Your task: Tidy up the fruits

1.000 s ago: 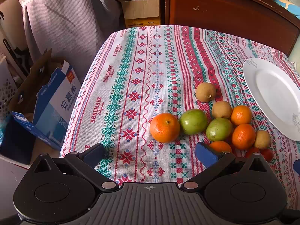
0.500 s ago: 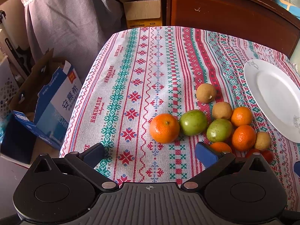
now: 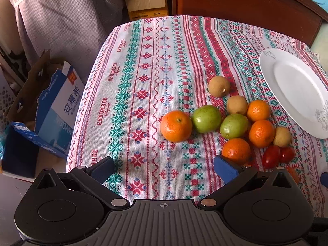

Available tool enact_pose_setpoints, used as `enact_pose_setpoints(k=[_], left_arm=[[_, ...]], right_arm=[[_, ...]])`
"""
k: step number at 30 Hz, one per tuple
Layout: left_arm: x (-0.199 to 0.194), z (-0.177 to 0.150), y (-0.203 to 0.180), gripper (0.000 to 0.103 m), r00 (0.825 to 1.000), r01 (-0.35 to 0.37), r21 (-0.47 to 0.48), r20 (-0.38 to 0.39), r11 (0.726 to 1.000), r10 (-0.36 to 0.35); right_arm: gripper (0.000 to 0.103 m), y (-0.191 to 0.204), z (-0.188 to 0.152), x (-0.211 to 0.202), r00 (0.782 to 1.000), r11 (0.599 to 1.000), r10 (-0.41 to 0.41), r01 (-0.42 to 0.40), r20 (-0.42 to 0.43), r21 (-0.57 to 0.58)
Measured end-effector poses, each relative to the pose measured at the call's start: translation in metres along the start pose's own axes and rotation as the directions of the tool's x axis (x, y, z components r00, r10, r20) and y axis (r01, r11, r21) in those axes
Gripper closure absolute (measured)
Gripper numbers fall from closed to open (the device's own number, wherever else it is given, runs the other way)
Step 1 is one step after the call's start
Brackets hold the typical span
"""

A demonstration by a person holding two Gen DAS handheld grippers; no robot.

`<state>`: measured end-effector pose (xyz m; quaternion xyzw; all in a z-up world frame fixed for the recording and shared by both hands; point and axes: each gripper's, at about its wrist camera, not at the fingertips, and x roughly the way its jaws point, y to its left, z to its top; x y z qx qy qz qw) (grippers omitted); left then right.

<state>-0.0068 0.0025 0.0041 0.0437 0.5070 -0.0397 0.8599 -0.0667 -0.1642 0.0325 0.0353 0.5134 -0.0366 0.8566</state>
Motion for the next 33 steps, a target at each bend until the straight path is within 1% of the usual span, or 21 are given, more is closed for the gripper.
enact_pose_setpoints(k=[3, 6, 9, 11, 16, 20, 22, 27, 33], left_arm=[[-0.001, 0.0, 0.001, 0.0, 1.0, 0.009, 0.021, -0.023, 1.0, -0.009], [-0.001, 0.002, 0.002, 0.0, 0.998, 0.019, 0.041, -0.053, 0.999, -0.017], [-0.002, 0.001, 0.002, 0.0, 0.998, 0.021, 0.044, -0.064, 0.999, -0.018], [-0.003, -0.002, 0.002, 0.0, 0.998, 0.019, 0.043, -0.052, 0.999, -0.017], [-0.007, -0.009, 0.004, 0.0, 0.999, 0.029, 0.038, -0.035, 0.999, -0.027], [-0.011, -0.017, 0.005, 0.0, 0.999, 0.03, 0.028, -0.02, 0.999, -0.029], [-0.012, -0.017, 0.005, 0.0, 0.999, 0.026, 0.017, -0.019, 1.0, -0.026], [-0.011, -0.015, 0.004, 0.0, 0.999, 0.016, 0.001, -0.051, 1.0, -0.016], [-0.013, -0.016, 0.004, 0.0, 0.998, 0.012, -0.013, -0.059, 1.0, -0.012]], right_arm=[[0.001, -0.001, 0.009, 0.002, 0.997, 0.999, 0.025, -0.028, -0.078, -0.036], [0.001, -0.002, 0.012, 0.004, 0.991, 0.996, 0.043, -0.052, -0.124, -0.072], [0.001, -0.003, 0.011, 0.003, 0.993, 0.996, 0.043, -0.051, -0.112, -0.067], [0.001, -0.002, 0.009, 0.003, 0.995, 0.997, 0.04, -0.045, -0.095, -0.056], [0.001, -0.003, 0.011, 0.004, 0.996, 0.999, 0.028, -0.03, -0.083, -0.029], [0.001, 0.0, 0.008, 0.005, 0.998, 1.0, 0.005, -0.006, -0.061, -0.012], [0.001, 0.0, 0.008, 0.005, 0.998, 1.0, 0.002, -0.002, -0.067, -0.007], [0.001, -0.001, 0.01, 0.005, 0.996, 1.0, -0.003, 0.003, -0.093, 0.0], [0.001, 0.002, 0.011, 0.004, 0.995, 0.999, -0.036, 0.035, -0.089, -0.021]])
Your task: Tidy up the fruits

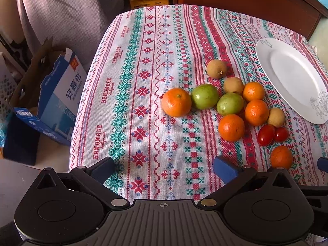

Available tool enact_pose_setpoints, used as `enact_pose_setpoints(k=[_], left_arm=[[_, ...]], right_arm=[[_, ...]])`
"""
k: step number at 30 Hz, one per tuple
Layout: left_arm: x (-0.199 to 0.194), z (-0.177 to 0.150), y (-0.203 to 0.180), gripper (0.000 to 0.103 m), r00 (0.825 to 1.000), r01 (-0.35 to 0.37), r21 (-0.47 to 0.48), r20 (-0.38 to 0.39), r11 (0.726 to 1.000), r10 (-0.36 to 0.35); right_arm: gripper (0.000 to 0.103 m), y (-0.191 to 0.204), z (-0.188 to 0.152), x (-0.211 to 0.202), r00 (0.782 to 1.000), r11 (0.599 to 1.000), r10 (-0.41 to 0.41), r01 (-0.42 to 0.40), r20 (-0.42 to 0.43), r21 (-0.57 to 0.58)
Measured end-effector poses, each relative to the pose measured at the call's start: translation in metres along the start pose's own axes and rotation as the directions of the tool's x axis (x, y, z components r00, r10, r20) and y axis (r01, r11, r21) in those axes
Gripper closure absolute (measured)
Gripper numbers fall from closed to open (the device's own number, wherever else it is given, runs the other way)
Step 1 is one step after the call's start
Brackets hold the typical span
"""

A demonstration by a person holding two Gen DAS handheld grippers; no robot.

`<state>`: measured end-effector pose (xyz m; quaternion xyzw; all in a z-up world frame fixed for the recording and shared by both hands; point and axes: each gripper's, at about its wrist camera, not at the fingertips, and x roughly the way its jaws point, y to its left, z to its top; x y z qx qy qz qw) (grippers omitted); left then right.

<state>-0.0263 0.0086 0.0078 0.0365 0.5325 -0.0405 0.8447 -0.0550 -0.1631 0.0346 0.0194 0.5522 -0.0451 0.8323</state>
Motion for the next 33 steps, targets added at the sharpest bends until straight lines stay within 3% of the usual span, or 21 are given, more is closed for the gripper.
enact_pose_setpoints(k=[33], left_arm=[[-0.02, 0.002, -0.004, 0.001, 0.993, -0.075, 0.047, 0.09, 0.996, 0.07]], right_arm=[[0.005, -0.009, 0.009, -0.01, 0.997, 0.998, 0.006, -0.01, 0.071, 0.058]])
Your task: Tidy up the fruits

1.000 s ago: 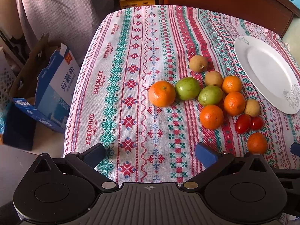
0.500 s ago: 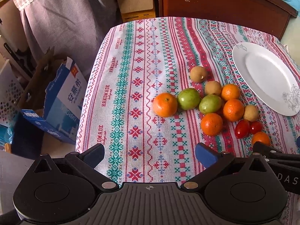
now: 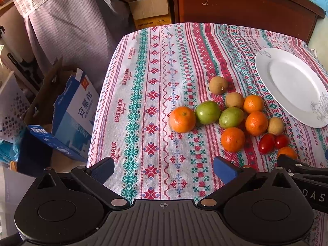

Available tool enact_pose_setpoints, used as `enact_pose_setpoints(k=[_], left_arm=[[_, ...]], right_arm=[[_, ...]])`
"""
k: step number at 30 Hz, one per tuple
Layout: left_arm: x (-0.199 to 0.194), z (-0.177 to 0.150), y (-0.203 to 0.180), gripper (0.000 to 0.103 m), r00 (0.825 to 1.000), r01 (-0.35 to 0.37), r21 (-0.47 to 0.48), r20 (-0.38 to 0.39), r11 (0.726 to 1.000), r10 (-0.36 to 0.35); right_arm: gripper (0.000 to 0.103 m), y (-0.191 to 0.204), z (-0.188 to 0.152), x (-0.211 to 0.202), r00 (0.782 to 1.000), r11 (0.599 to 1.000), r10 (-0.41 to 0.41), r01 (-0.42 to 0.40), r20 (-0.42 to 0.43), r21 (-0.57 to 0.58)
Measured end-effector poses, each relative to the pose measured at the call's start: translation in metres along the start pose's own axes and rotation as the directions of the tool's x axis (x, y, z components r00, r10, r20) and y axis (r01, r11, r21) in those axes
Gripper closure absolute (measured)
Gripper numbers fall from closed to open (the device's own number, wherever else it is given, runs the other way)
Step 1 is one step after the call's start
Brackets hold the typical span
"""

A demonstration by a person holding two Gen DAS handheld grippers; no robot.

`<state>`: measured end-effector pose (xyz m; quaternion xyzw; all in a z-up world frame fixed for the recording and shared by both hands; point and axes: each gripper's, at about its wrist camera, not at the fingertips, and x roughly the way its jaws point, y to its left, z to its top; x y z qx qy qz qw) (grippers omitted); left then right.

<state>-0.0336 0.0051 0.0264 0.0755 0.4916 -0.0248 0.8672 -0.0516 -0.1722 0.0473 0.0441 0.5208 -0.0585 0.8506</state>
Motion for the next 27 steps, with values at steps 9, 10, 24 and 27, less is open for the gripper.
enact_pose_setpoints(k=[9, 10, 24, 27], left_arm=[[-0.001, 0.0, -0.001, 0.001, 1.0, -0.01, 0.003, -0.001, 1.0, 0.01], [-0.001, 0.0, -0.001, 0.001, 1.0, -0.011, 0.003, -0.002, 1.0, 0.011], [-0.004, -0.002, -0.005, 0.002, 1.0, 0.006, -0.001, 0.003, 1.0, -0.006], [-0.005, -0.002, -0.004, 0.002, 0.999, 0.035, 0.001, 0.007, 0.999, -0.035]], right_arm=[[0.006, 0.0, 0.001, -0.001, 1.0, 1.0, 0.003, -0.003, 0.001, -0.003], [0.006, 0.0, 0.0, -0.001, 1.0, 1.0, 0.002, -0.002, 0.001, -0.004], [0.01, -0.005, -0.003, -0.003, 0.999, 0.999, 0.033, -0.033, 0.011, -0.007], [0.011, -0.012, -0.004, -0.005, 0.997, 0.997, 0.072, -0.071, 0.021, -0.012]])
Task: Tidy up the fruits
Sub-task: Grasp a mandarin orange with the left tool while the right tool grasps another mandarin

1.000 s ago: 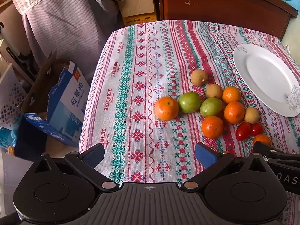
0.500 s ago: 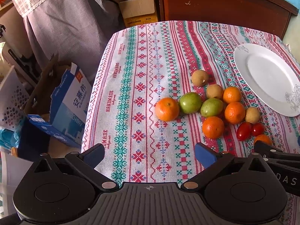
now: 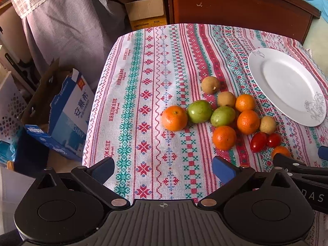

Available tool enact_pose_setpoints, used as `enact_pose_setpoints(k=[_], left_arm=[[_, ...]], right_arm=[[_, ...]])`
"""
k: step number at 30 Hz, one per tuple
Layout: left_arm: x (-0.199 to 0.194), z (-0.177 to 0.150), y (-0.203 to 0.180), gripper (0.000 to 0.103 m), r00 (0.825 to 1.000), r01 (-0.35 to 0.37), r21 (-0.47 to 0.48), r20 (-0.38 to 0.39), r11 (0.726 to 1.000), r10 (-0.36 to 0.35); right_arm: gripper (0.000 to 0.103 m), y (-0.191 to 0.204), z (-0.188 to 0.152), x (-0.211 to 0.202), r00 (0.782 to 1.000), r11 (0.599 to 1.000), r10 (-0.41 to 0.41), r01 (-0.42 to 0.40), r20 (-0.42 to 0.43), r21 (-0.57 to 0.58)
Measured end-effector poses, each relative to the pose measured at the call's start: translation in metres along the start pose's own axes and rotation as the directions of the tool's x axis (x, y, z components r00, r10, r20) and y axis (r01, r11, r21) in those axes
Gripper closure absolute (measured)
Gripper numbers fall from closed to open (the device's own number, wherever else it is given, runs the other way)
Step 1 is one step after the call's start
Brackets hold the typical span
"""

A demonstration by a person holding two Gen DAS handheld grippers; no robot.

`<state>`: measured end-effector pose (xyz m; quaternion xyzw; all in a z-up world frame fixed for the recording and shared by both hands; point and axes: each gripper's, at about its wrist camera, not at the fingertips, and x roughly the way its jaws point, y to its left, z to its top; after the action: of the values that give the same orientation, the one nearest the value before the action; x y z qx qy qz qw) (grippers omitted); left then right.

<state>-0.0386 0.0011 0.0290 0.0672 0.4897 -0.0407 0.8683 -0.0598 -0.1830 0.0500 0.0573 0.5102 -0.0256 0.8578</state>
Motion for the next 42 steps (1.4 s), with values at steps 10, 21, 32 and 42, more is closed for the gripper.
enact_pose_setpoints(k=[10, 21, 32, 42], left_arm=[[-0.007, 0.002, 0.01, 0.002, 0.998, 0.037, -0.007, 0.055, 0.999, -0.036], [-0.008, -0.001, 0.002, 0.011, 0.986, 0.124, 0.026, 0.105, 0.992, -0.126], [0.002, -0.004, -0.011, 0.03, 0.97, 0.21, 0.062, 0.11, 0.976, -0.216], [0.014, -0.005, -0.018, 0.051, 0.963, 0.244, 0.053, 0.103, 0.968, -0.248]], right_arm=[[0.032, -0.014, -0.02, -0.009, 0.979, 0.978, 0.202, -0.199, 0.044, -0.057], [0.055, -0.004, -0.023, -0.008, 0.95, 0.953, 0.294, -0.283, 0.102, -0.107], [0.074, 0.001, -0.027, 0.004, 0.942, 0.946, 0.313, -0.298, 0.121, -0.124], [0.074, 0.001, -0.027, 0.003, 0.94, 0.944, 0.316, -0.3, 0.125, -0.137]])
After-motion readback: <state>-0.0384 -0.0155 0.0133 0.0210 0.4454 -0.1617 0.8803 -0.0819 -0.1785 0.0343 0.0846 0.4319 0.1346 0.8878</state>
